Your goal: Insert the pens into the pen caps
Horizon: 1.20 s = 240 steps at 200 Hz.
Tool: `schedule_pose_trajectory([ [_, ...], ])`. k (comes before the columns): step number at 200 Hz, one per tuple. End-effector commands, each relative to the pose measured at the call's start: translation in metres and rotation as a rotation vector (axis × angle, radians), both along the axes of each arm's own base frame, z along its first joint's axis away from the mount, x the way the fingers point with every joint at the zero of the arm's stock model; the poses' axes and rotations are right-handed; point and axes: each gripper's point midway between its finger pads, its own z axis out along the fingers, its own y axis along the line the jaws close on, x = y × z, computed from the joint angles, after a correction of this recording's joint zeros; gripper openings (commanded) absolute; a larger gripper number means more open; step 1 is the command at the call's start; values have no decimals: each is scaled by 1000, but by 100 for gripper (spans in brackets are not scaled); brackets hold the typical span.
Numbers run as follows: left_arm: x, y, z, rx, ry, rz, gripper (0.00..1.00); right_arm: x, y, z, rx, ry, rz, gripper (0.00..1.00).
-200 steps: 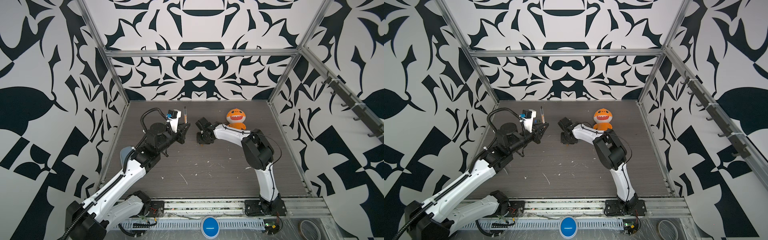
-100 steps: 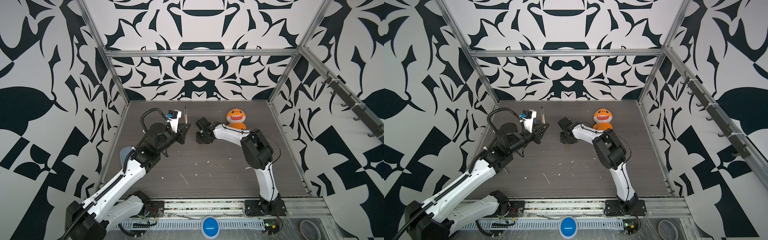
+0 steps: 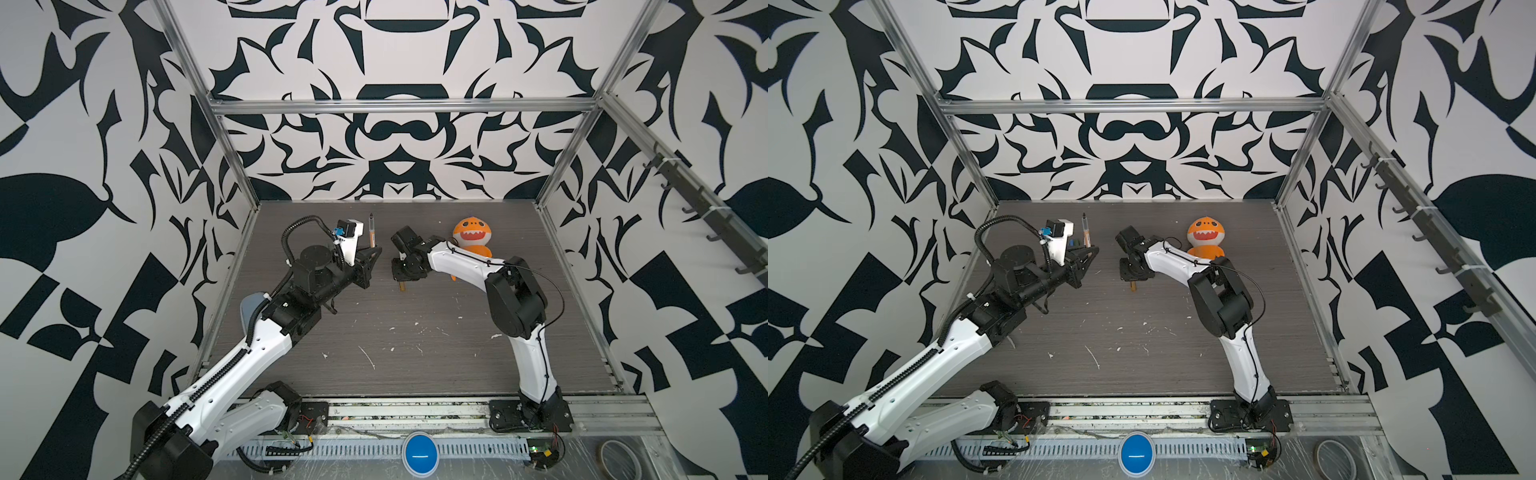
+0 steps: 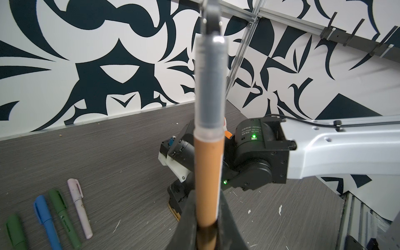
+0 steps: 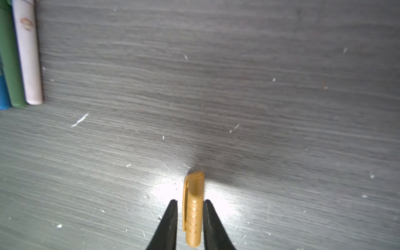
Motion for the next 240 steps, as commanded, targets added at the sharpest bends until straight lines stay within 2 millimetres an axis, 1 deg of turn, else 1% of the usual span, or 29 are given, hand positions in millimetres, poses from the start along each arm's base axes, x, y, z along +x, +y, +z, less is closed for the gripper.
schedule_pose_trajectory([
  [1,0,-2,9,-18,-14,-11,6,5,-4,8,-29,-16,12,24],
  [53,0,-3,8,-18,-12,-15,6,4,-1,-8,-35,19,15,22],
  [110,-1,-3,8,-18,-12,-18,6,0,-2,-18,-35,43,9,20],
  [142,-1,-3,8,-19,-12,-20,6,-3,0,-23,-18,56,8,14],
  [159,-1,-3,9,-17,-14,-19,6,-4,-1,-21,-14,55,4,13],
  [176,0,-3,8,-15,-13,-19,6,-4,1,-4,17,21,10,11],
  [206,-1,-6,6,-14,-7,-33,6,-4,5,46,130,-104,31,10],
  [218,-1,-7,6,-17,-7,-40,6,-9,2,62,164,-145,33,10],
  [224,-2,-8,5,-17,-5,-47,6,-13,-1,65,174,-156,33,10],
  [226,-2,-9,6,-17,-6,-50,6,-14,-2,70,182,-166,32,10],
  [240,-4,-15,1,-13,7,-85,6,-22,-12,81,203,-215,19,10],
])
